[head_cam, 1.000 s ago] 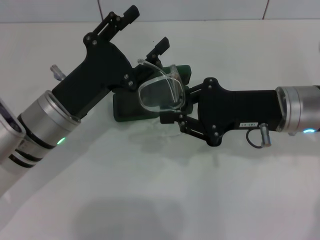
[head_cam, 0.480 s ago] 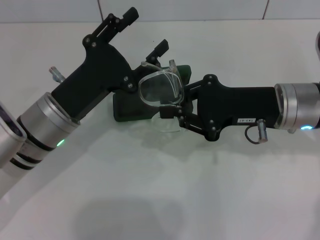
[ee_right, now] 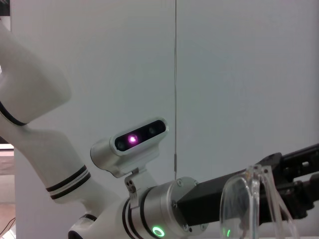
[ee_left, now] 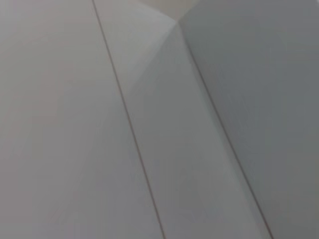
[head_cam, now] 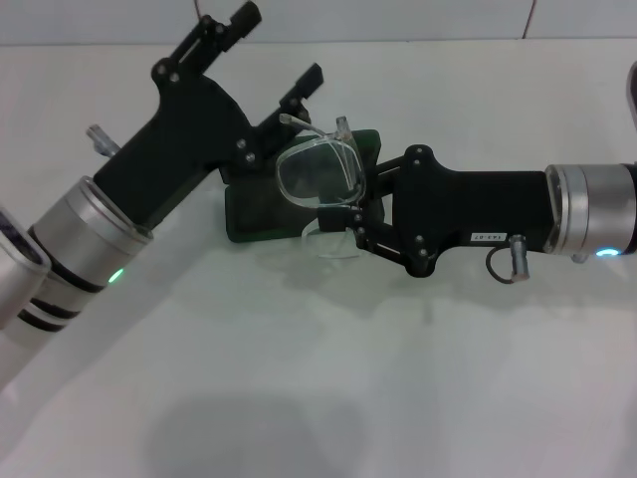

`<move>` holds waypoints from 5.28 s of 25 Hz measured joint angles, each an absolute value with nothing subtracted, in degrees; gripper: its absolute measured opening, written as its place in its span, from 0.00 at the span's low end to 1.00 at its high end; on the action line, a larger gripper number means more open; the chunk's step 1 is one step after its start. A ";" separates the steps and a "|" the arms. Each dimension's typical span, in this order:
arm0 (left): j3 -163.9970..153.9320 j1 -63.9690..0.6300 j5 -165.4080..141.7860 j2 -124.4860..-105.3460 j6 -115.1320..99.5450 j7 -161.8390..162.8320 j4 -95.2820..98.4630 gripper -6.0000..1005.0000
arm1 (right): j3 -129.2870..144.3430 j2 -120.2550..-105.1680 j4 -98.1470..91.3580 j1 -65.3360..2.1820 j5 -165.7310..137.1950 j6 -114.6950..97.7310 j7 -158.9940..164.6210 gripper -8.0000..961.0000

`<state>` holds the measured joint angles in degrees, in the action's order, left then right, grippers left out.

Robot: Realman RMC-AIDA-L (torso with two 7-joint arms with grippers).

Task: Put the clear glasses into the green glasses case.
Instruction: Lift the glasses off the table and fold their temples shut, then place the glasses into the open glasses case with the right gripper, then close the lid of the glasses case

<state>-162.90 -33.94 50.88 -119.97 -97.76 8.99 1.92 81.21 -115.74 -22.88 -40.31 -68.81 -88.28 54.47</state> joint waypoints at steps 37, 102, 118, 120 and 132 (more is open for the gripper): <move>-162.86 -30.25 72.93 -119.28 -87.99 23.47 -2.55 0.72 | 116.29 -116.19 -63.20 -31.08 -105.44 -25.74 77.25 0.13; -162.95 -30.58 71.11 -119.64 -88.20 23.64 -1.17 0.72 | 128.09 -116.19 -48.63 -42.92 -82.90 -13.29 77.15 0.27; -162.95 -29.54 71.40 -119.63 -88.55 23.64 -1.29 0.72 | 98.32 -115.79 -59.69 -28.42 -88.39 -48.14 73.17 0.27; -162.95 -29.54 71.45 -119.65 -88.33 23.62 -1.27 0.72 | 91.18 -115.83 -59.07 -26.67 -84.52 -56.16 69.99 0.27; -162.95 -36.31 60.46 -119.34 -79.76 31.78 -3.13 0.72 | 49.12 -115.43 -28.83 -25.71 -62.09 -81.70 49.78 0.27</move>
<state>-162.95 -36.31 60.46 -119.34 -79.76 31.78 -3.13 49.13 -115.43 -28.83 -25.71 -62.09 -81.70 49.78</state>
